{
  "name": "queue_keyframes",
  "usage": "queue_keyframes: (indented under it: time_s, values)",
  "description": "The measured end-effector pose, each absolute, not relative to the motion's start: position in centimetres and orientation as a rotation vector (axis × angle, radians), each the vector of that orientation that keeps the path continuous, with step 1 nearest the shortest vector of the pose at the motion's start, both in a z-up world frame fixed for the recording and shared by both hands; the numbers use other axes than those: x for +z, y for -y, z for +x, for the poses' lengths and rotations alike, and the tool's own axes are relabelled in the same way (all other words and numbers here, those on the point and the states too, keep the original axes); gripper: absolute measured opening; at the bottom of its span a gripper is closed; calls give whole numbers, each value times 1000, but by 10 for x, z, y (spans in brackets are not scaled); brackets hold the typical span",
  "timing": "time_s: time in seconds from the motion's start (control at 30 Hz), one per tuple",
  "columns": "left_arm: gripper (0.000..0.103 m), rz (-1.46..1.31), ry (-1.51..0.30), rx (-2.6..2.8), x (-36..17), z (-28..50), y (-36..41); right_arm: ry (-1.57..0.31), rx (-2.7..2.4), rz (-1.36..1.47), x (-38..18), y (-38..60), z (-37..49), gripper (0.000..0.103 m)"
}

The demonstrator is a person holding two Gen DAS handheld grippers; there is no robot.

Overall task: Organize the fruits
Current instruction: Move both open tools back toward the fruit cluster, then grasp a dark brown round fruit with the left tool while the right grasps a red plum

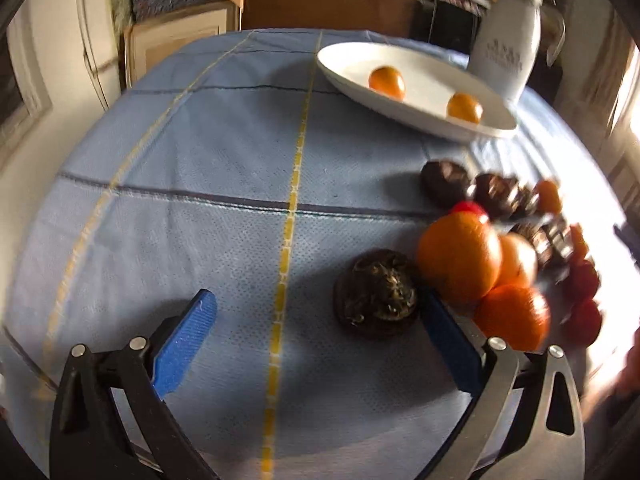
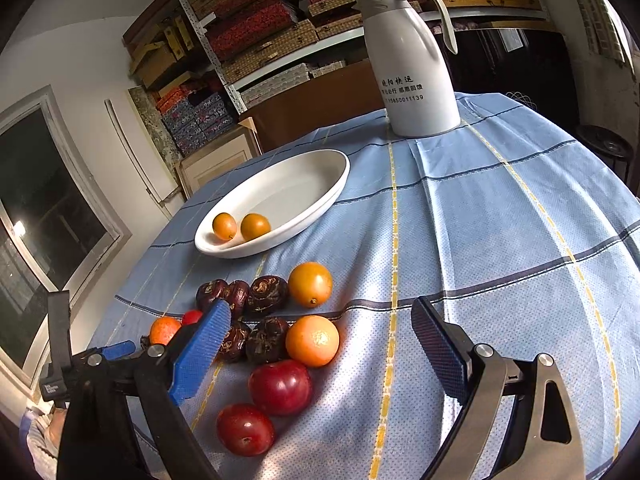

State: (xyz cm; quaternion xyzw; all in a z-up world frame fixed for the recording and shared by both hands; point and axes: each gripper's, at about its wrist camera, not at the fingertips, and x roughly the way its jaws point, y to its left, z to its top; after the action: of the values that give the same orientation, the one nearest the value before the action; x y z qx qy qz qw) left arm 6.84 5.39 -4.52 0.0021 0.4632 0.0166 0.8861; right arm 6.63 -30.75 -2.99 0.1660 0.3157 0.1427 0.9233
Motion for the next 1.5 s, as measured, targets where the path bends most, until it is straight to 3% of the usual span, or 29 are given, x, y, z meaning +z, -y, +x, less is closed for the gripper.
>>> queue_keyframes:
  time_s: [0.37,0.6,0.67,0.77,0.87,1.07,1.5]
  values:
    - [99,-16,-963,69,-44,70,-76,-673,432,266,-31,288,35,92]
    - [99,-15,-962,73,-45,78,-73,-762,456,52,-39,249,14,91]
    - [99,-16,-960,72,-45,78,-73,-787,456,22,-43,241,15,84]
    - [98,-14,-952,58,-44,79,-71,-844,463,33,-50,237,22,65]
    - [81,-7,-937,52,-42,77,-69,-878,468,57,-55,237,28,50]
    - [44,-13,-906,-5,-38,74,-64,-906,477,85,-59,235,33,38]
    - [42,-104,-768,-57,-6,67,-70,-782,522,189,-38,254,27,37]
